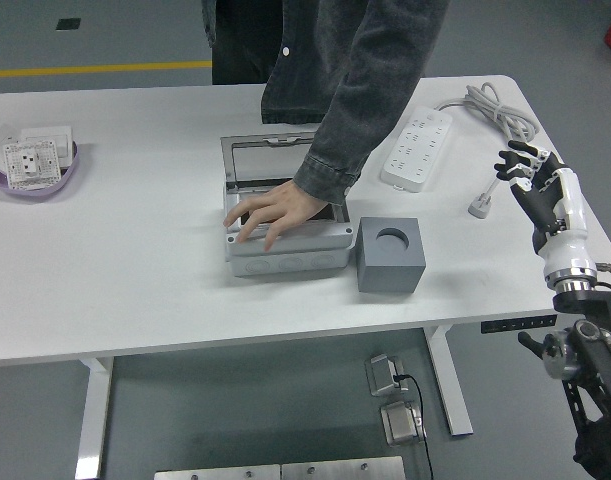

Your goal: Pick up the cylinder from the cube,place it in the box,flap close box

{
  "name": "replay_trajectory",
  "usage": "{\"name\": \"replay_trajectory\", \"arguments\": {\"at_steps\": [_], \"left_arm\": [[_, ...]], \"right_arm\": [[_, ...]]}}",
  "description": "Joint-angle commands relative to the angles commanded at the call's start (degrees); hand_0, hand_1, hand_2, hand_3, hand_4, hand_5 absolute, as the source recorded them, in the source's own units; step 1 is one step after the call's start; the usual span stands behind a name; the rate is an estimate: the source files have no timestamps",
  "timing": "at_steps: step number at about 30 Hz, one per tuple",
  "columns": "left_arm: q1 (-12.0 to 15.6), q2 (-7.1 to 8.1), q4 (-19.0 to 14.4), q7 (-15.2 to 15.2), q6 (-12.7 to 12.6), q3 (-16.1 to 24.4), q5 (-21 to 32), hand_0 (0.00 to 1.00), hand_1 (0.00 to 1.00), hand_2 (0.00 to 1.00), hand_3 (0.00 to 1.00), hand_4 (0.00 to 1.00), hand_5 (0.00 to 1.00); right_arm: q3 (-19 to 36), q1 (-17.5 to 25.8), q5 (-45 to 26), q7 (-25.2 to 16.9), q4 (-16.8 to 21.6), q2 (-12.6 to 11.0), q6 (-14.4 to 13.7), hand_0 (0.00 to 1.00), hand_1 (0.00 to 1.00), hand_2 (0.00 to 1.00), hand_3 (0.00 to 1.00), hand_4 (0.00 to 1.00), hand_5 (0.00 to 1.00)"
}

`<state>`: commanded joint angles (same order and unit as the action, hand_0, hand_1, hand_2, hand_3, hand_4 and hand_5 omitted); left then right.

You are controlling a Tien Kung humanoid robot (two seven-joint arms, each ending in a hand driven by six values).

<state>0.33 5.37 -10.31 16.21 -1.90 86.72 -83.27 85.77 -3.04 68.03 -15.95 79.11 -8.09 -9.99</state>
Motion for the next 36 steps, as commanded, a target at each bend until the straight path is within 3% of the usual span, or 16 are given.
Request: {"name": "replay_trajectory", "arguments": {"at_steps": [31,36], "left_arm": [[0.09,-0.48,0.0,0.0,-0.18,0.08,0.63,0.694,0.684,0.686,0.809,0.735,0.365],[0.16,-0.49,0.0,0.03,-0.19,0.16,0.62,0.694,0.684,0.686,0.809,0.736,0.366]], "right_arm": [[1.15,0.06,0.68,-0.16,-0.09,0.54,-0.34,0.638,0.584,0.642,0.647,0.651,0.378],[0.72,0.01,0.26,-1.46,-0.84,0.7,-1.41,0.638,0.584,0.642,0.647,0.653,0.38]]}}
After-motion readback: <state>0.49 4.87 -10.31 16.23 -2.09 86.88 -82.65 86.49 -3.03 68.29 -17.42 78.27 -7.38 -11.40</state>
